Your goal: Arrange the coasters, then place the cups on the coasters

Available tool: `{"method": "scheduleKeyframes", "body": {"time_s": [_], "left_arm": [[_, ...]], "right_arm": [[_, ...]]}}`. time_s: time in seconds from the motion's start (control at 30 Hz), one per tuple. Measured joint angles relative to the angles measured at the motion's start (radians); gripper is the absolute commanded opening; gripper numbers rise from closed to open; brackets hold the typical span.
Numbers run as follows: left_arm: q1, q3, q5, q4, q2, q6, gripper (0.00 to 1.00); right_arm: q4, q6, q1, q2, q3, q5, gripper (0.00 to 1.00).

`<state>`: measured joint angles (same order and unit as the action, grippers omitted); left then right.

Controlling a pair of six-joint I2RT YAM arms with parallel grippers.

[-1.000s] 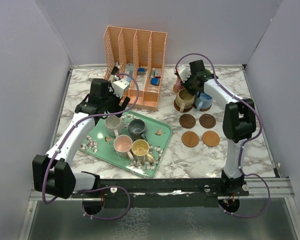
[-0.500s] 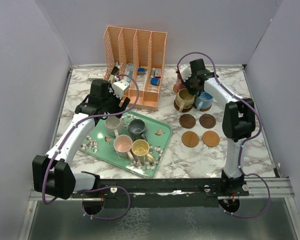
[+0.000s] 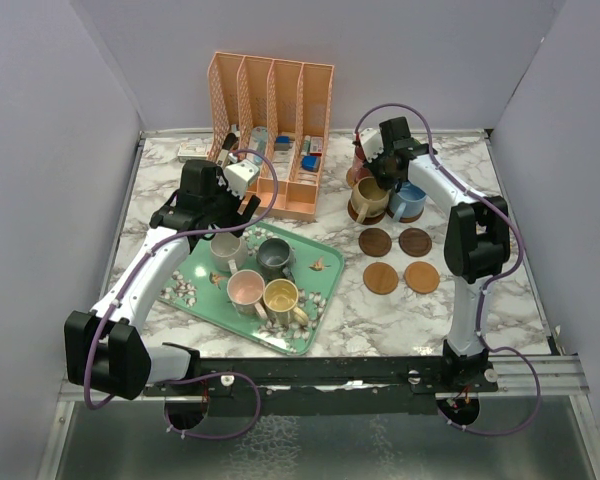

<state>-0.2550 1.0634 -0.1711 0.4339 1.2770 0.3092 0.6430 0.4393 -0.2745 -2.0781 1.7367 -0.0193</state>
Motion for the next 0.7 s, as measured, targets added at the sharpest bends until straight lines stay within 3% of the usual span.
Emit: {"method": "scheduleKeyframes", "body": {"time_s": [0.7], "left_arm": [[0.001,-0.008,0.0,0.0,-0.013,0.0,0.83]], "right_arm": [[0.045,-0.016,0.0,-0.003,0.017,0.0,0.04]]}}
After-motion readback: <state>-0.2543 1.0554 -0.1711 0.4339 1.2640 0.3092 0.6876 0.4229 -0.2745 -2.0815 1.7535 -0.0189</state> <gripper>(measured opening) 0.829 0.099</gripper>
